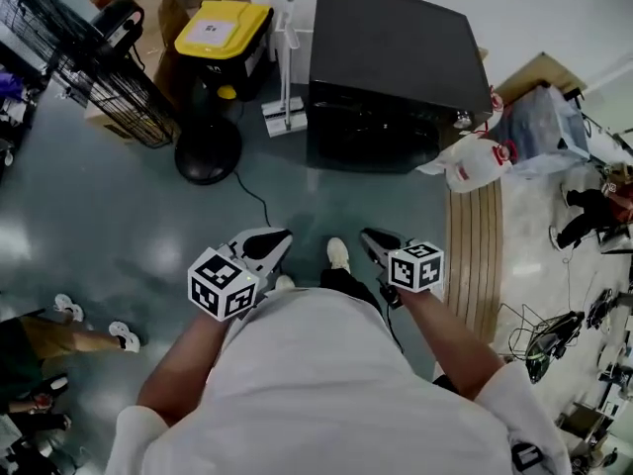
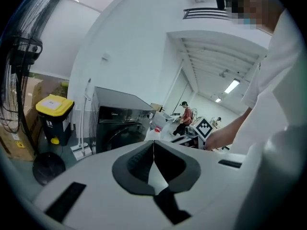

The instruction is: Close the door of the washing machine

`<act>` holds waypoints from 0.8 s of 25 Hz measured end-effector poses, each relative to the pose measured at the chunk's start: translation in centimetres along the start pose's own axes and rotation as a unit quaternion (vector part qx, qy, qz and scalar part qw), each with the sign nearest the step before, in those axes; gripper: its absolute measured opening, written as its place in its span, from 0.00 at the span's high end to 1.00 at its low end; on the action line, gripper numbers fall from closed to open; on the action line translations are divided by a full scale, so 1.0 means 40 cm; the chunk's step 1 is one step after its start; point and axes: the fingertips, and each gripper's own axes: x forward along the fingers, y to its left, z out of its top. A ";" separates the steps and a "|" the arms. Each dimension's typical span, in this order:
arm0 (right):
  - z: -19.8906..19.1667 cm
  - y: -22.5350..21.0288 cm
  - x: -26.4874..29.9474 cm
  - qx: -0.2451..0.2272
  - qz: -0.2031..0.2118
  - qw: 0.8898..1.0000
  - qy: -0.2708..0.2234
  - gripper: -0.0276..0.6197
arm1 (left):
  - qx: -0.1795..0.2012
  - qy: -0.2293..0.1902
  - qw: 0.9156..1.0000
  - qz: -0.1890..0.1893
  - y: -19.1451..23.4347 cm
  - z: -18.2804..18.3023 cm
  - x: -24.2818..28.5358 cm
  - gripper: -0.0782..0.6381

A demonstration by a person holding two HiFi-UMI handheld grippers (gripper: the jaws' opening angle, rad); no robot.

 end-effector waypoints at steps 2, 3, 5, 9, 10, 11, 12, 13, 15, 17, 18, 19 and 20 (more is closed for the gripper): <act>-0.018 0.050 -0.010 -0.011 0.001 1.000 -0.006 0.88 | 0.006 0.003 1.000 -0.006 -0.006 -0.024 -0.030 0.87; -0.024 0.074 -0.016 -0.015 0.002 1.000 -0.011 0.88 | 0.008 0.004 1.000 -0.008 -0.009 -0.035 -0.043 0.87; -0.030 0.119 -0.031 -0.025 0.002 1.000 -0.019 0.88 | 0.011 0.006 1.000 -0.013 -0.014 -0.053 -0.065 0.87; -0.049 0.186 -0.054 -0.045 -0.004 0.999 -0.026 0.89 | 0.008 0.012 1.000 -0.025 -0.026 -0.088 -0.099 0.87; -0.055 0.198 -0.060 -0.049 -0.005 0.998 -0.026 0.90 | 0.008 0.012 1.000 -0.027 -0.032 -0.094 -0.106 0.87; -0.061 0.209 -0.066 -0.053 -0.006 0.998 -0.025 0.90 | 0.009 0.012 0.999 -0.030 -0.037 -0.098 -0.112 0.87; -0.066 0.219 -0.070 -0.059 -0.008 0.998 -0.024 0.90 | 0.011 0.013 0.999 -0.032 -0.041 -0.101 -0.118 0.87; -0.068 0.229 -0.072 -0.064 -0.009 0.998 -0.024 0.90 | 0.013 0.013 0.999 -0.034 -0.043 -0.104 -0.123 0.87; -0.070 0.245 -0.073 -0.075 -0.012 0.997 -0.025 0.90 | 0.016 0.013 0.999 -0.036 -0.047 -0.111 -0.131 0.87; -0.071 0.259 -0.076 -0.083 -0.014 0.996 -0.026 0.90 | 0.020 0.014 0.999 -0.038 -0.051 -0.119 -0.137 0.87; -0.072 0.266 -0.078 -0.087 -0.014 0.996 -0.027 0.90 | 0.020 0.014 0.999 -0.039 -0.053 -0.123 -0.141 0.87; -0.073 0.273 -0.079 -0.092 -0.015 0.995 -0.027 0.91 | 0.020 0.014 0.999 -0.040 -0.053 -0.127 -0.144 0.87; -0.075 0.278 -0.080 -0.097 -0.015 0.995 -0.027 0.91 | 0.020 0.014 0.999 -0.040 -0.053 -0.130 -0.148 0.87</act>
